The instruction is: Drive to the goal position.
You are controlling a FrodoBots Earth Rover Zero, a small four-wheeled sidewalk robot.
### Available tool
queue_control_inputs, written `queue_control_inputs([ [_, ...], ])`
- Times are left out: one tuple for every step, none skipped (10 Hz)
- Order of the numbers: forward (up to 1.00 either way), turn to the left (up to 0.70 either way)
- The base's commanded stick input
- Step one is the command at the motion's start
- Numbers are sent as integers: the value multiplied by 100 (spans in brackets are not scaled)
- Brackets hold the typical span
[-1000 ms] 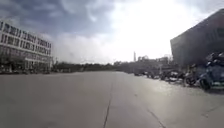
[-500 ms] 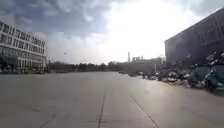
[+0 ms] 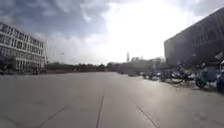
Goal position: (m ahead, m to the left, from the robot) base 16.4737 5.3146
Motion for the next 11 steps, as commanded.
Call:
queue_control_inputs([
  [85, 15],
  [85, 26],
  [85, 24],
  [85, 8],
  [85, 0],
  [85, 0],
  [85, 0],
  [85, 0],
  [85, 0],
  [85, 0],
  [85, 0],
])
